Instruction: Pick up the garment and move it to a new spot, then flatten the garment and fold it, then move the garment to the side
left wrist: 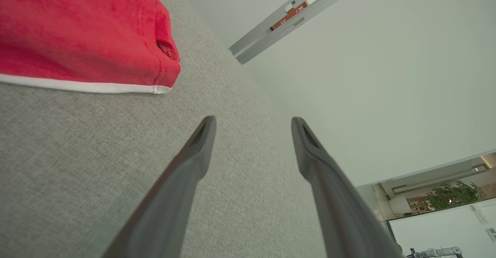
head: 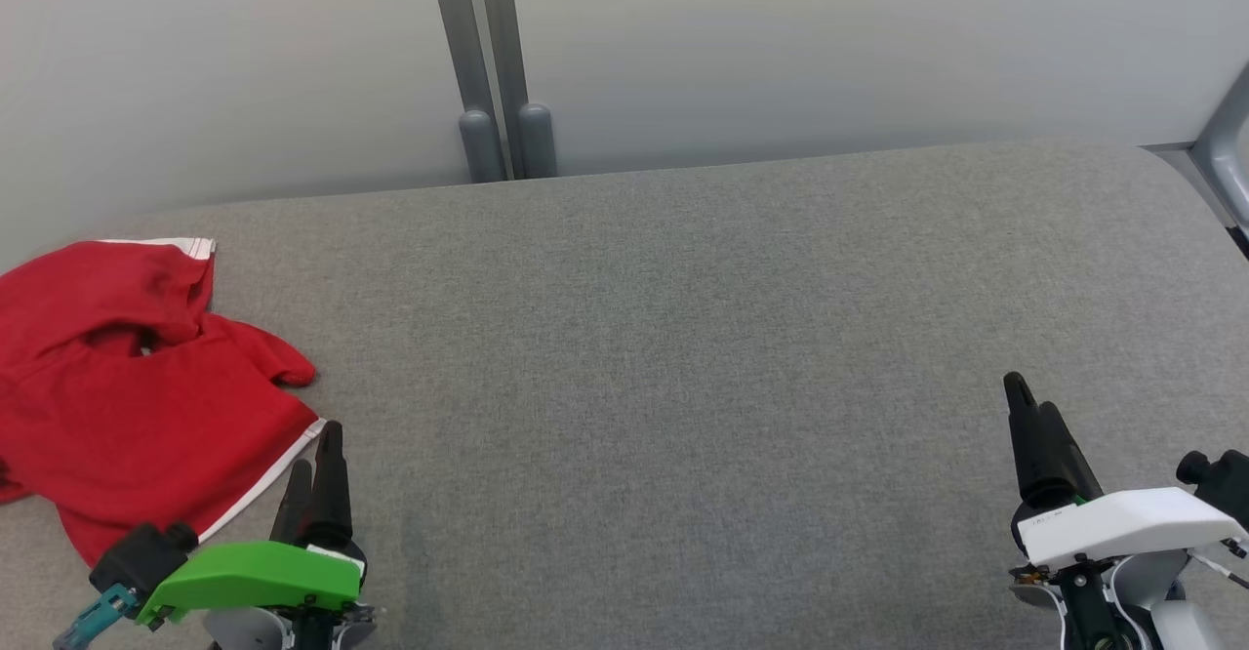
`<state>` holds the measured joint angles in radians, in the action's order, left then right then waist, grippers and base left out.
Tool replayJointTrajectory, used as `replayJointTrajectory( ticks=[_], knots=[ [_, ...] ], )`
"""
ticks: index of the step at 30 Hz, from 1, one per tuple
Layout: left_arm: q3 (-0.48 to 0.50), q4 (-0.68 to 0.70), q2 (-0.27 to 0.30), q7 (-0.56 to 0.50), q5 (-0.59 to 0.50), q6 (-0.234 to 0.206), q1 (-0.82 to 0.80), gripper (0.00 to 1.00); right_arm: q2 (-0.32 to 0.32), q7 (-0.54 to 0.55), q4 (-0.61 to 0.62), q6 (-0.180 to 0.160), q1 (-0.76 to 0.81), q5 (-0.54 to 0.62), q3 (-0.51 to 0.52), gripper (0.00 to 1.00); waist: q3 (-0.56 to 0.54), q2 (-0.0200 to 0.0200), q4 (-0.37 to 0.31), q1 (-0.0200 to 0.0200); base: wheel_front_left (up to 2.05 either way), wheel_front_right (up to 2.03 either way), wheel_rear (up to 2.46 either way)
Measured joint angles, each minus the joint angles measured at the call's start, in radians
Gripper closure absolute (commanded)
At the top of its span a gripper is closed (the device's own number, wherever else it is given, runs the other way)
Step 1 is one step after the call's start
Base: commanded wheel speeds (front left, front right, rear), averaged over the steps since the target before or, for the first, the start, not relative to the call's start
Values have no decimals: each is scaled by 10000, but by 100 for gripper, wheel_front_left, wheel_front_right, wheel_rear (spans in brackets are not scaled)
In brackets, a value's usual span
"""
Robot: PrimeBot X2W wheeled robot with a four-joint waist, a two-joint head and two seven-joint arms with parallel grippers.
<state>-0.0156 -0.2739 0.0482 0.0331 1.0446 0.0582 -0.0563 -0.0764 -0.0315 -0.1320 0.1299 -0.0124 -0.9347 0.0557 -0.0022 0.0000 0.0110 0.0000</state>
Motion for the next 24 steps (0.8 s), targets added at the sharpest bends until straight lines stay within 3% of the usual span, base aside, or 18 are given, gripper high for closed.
replayJointTrajectory(
  ticks=[24],
  knots=[
    [-522,316,314,777,-3845,-453,258,0,-341,-775,290,2,139,3480,-336,0,-34,0,73,0,0,0,0]
  ],
)
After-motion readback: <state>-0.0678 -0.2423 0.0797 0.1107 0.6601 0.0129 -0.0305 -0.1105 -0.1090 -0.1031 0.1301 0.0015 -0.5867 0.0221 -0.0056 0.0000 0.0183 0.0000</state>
